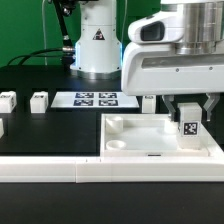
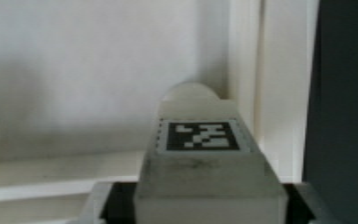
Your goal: Assemble square table
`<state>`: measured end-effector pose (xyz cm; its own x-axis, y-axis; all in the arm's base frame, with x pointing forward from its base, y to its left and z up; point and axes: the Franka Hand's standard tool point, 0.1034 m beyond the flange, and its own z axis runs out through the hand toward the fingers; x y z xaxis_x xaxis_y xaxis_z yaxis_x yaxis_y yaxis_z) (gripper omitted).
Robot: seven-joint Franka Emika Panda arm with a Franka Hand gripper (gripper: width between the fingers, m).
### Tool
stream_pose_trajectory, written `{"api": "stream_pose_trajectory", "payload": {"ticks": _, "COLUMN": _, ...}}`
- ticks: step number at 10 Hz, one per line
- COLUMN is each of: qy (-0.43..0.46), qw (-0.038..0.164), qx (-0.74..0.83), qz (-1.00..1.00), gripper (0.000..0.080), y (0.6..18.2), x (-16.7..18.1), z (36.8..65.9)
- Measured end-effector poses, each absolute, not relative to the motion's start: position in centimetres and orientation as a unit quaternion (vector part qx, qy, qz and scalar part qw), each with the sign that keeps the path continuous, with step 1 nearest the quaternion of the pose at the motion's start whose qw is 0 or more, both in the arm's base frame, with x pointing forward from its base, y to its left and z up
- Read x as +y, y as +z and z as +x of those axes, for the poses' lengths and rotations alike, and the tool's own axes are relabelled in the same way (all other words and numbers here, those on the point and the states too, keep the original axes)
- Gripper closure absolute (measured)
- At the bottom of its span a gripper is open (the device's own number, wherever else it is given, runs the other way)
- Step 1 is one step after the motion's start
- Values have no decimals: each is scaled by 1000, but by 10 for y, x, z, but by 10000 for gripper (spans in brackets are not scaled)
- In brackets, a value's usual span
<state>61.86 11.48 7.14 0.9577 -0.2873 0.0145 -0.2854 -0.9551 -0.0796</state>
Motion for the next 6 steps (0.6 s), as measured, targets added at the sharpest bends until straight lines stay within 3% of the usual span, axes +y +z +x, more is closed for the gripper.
{"api": "stream_pose_trajectory", "payload": {"ticks": 6, "qy": 6, "qw": 40, "qx": 468, "qz": -883, "gripper": 509, "y": 70, "x": 117, "z": 617}}
